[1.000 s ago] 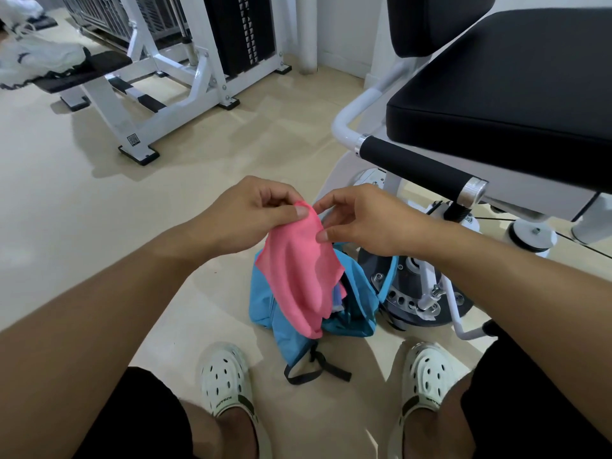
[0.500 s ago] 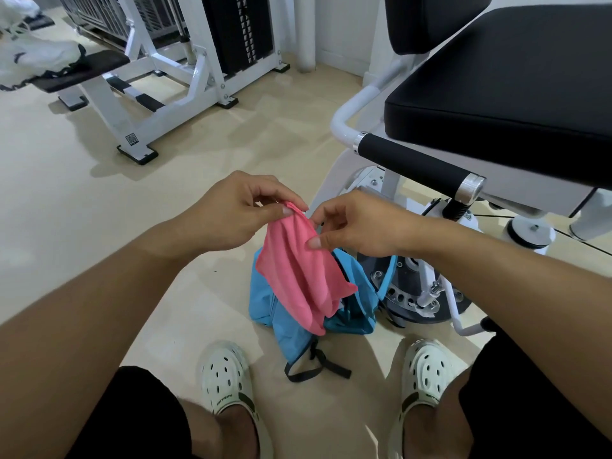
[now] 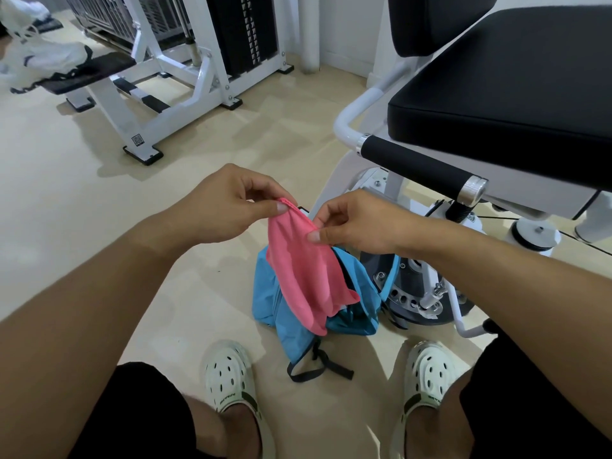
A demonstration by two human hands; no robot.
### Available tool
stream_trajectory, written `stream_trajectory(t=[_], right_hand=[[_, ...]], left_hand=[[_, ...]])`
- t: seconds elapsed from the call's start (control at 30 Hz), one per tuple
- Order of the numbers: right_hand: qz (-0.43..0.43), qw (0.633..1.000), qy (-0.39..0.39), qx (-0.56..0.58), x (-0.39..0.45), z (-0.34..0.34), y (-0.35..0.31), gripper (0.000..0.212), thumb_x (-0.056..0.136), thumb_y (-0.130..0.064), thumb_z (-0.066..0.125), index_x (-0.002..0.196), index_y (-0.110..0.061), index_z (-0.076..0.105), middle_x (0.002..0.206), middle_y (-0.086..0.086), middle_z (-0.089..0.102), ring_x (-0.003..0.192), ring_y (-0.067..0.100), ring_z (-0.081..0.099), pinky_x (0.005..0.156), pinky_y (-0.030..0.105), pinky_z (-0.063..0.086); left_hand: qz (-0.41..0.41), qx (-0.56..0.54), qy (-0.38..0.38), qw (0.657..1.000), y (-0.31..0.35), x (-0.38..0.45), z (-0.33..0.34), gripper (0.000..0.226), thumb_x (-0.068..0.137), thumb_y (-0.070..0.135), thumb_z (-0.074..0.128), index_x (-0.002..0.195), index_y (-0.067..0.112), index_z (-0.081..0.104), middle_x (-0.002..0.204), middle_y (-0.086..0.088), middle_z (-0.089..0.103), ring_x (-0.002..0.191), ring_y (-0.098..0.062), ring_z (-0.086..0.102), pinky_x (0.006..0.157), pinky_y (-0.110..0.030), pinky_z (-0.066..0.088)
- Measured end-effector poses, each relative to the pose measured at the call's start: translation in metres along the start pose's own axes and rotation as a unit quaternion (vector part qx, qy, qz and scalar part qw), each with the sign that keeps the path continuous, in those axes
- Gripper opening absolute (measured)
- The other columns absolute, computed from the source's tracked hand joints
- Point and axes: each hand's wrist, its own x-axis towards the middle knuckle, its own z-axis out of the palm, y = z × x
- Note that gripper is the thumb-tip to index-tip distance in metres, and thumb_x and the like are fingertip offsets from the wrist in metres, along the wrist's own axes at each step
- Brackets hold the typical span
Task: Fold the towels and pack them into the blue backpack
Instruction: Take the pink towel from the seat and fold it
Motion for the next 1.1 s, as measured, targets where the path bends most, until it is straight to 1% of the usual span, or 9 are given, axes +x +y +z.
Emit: stream_trajectory(t=[0.13,0.27,0.37,0.57,0.67,0.8,0.97,1.03,1.1], right_hand=[[-0.029,0.998,0.016,-0.049,0.002,0.002,-0.004,0.019,0.086,-0.029,0.082,0.088,-0.013,0.072,0.076,-0.007,0.075,0.061,-0.002,0.065,0.061,0.01,0.048],[-0.038,0.998,0.042,-0.036,0.002,0.005,-0.004,0.023,0.08,-0.019,0.086,0.088,-0.009,0.067,0.078,0.005,0.076,0.047,-0.002,0.057,0.048,0.008,0.039],[-0.046,0.995,0.05,-0.067,0.005,0.007,-0.001,0.021,0.077,-0.023,0.089,0.085,-0.014,0.071,0.076,-0.001,0.076,0.056,-0.001,0.063,0.053,0.009,0.043],[-0.035,0.986,0.022,-0.162,0.012,0.01,0.011,0.011,0.081,-0.026,0.084,0.084,-0.023,0.073,0.076,-0.009,0.073,0.071,0.006,0.068,0.069,0.024,0.055],[-0.02,0.979,0.009,-0.201,0.016,0.011,0.017,0.009,0.084,-0.021,0.078,0.081,-0.019,0.069,0.075,-0.007,0.069,0.069,0.009,0.062,0.059,0.021,0.045],[0.006,0.969,0.002,-0.247,0.022,0.008,0.031,0.01,0.085,-0.01,0.058,0.086,-0.002,0.063,0.084,0.016,0.066,0.072,0.026,0.058,0.06,0.032,0.042],[-0.012,0.98,0.011,-0.197,0.02,0.003,0.022,0.016,0.092,-0.011,0.053,0.089,-0.014,0.068,0.083,-0.001,0.067,0.075,0.011,0.061,0.059,0.023,0.044],[-0.036,0.987,0.022,-0.153,0.015,0.003,0.014,0.016,0.093,-0.013,0.055,0.088,-0.017,0.07,0.077,-0.011,0.067,0.067,-0.003,0.059,0.056,0.012,0.042],[-0.061,0.991,0.028,-0.119,0.01,0.003,0.008,0.012,0.091,-0.013,0.06,0.091,-0.019,0.071,0.08,-0.012,0.071,0.071,-0.004,0.064,0.063,0.013,0.048]], left_hand=[[0.006,0.002,0.041,0.999,0.011,-0.005,-0.004,0.014,0.094,0.006,0.068,0.095,0.015,0.077,0.087,0.003,0.076,0.069,0.005,0.061,0.066,-0.004,0.041],[0.022,-0.004,0.072,0.997,0.02,-0.012,-0.012,0.017,0.094,0.004,0.066,0.092,0.019,0.076,0.086,0.006,0.075,0.079,-0.002,0.065,0.071,-0.008,0.045],[0.014,0.018,0.085,0.996,0.021,-0.018,-0.021,0.02,0.094,0.003,0.066,0.089,0.021,0.075,0.085,0.006,0.074,0.08,-0.003,0.066,0.073,-0.007,0.046],[-0.043,-0.047,0.149,0.987,0.006,-0.017,-0.031,0.016,0.097,0.003,0.059,0.095,0.012,0.073,0.099,-0.009,0.074,0.097,-0.023,0.068,0.098,-0.034,0.05],[-0.096,-0.168,0.202,0.96,-0.01,-0.008,-0.029,0.024,0.099,0.0,0.052,0.088,0.014,0.068,0.087,-0.003,0.068,0.085,-0.016,0.063,0.092,-0.033,0.053],[-0.177,-0.231,0.241,0.926,-0.035,0.004,-0.022,0.029,0.097,0.003,0.05,0.08,0.02,0.066,0.081,0.001,0.063,0.083,-0.017,0.055,0.079,-0.034,0.043],[-0.205,-0.13,0.192,0.951,-0.038,0.009,-0.003,0.021,0.081,0.026,0.054,0.068,0.027,0.07,0.068,0.013,0.058,0.076,-0.015,0.05,0.067,-0.031,0.035],[-0.181,-0.097,0.134,0.97,-0.026,0.008,0.006,0.018,0.085,0.04,0.063,0.078,0.025,0.071,0.067,0.009,0.054,0.07,-0.013,0.048,0.065,-0.029,0.035],[-0.15,-0.064,0.071,0.984,-0.014,0.007,0.014,0.029,0.083,0.052,0.075,0.089,0.024,0.072,0.066,0.005,0.054,0.063,-0.008,0.049,0.061,-0.022,0.036]])
